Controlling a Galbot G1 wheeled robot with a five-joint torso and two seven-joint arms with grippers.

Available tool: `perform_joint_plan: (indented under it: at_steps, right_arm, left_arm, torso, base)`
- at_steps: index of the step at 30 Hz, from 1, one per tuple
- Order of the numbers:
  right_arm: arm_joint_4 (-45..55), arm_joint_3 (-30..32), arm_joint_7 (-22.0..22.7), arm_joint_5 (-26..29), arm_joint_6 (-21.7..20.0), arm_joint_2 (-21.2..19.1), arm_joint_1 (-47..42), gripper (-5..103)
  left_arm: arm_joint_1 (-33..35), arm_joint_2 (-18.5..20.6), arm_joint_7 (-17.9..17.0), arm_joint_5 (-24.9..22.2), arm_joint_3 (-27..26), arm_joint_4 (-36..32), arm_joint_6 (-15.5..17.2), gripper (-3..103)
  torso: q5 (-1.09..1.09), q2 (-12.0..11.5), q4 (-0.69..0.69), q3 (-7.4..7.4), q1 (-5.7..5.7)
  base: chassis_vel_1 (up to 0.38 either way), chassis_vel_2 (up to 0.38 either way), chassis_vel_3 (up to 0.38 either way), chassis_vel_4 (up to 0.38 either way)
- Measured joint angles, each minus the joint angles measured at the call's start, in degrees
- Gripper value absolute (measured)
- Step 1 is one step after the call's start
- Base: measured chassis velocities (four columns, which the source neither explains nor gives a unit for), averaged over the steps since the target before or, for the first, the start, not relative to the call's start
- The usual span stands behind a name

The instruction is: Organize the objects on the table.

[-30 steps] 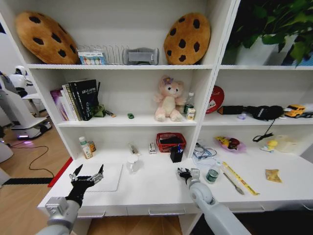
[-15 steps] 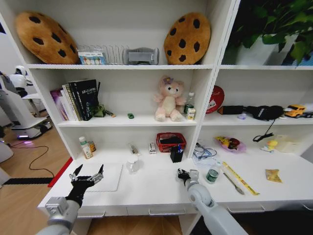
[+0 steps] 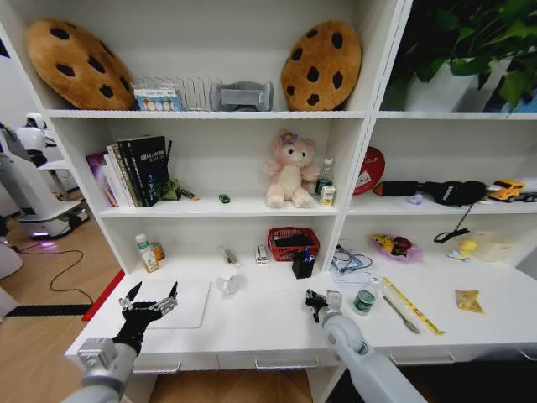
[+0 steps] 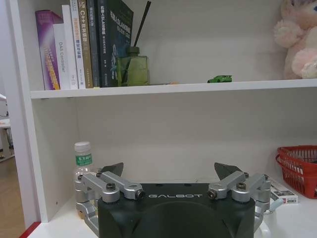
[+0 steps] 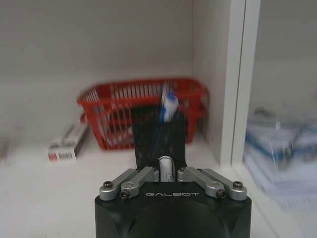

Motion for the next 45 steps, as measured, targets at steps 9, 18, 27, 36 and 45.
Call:
perform_joint_plan:
  at_steps: [9,18,27,36,45]
  right_arm:
    - [-15.7,3.5,-20.3,-19.8,32.2,2.3,11.2,12]
    - [-32.3,3.8,-27.1,-27.1,44.9,10.5,21.5,12]
    - [-35.1,2.9,-23.5,-26.3,43.0,13.5,23.6,12]
    - [-37.8,3.8,-20.6,-23.5,39.7,14.3,22.9,12]
    - [-41.7,3.5,-20.3,-23.2,38.9,16.1,25.6,12]
  left_arm:
    - [0.0,0.0,0.0,0.0,0.0,0.0,0.0,100]
    - [0.0,0.0,0.0,0.0,0.0,0.0,0.0,100]
    - [0.0,0.0,0.0,0.0,0.0,0.0,0.0,100]
    - [0.0,0.0,0.0,0.0,0.0,0.0,0.0,100]
    - [0.0,0.0,0.0,0.0,0.0,0.0,0.0,100]
  torso:
    - [0.00,0.0,0.01,0.00,0.00]
    - [-0.02,0.0,0.03,0.00,0.01]
    - [-0.02,0.0,0.02,-0.01,0.00]
    - [0.00,0.0,0.00,-0.01,-0.01]
    - [-0.01,0.0,0.02,-0.01,0.00]
  base:
    - [0.000,0.000,0.000,0.000]
    - [0.000,0.000,0.000,0.000]
    - [0.000,0.000,0.000,0.000]
    - [0.000,0.000,0.000,0.000]
    - [0.000,0.000,0.000,0.000]
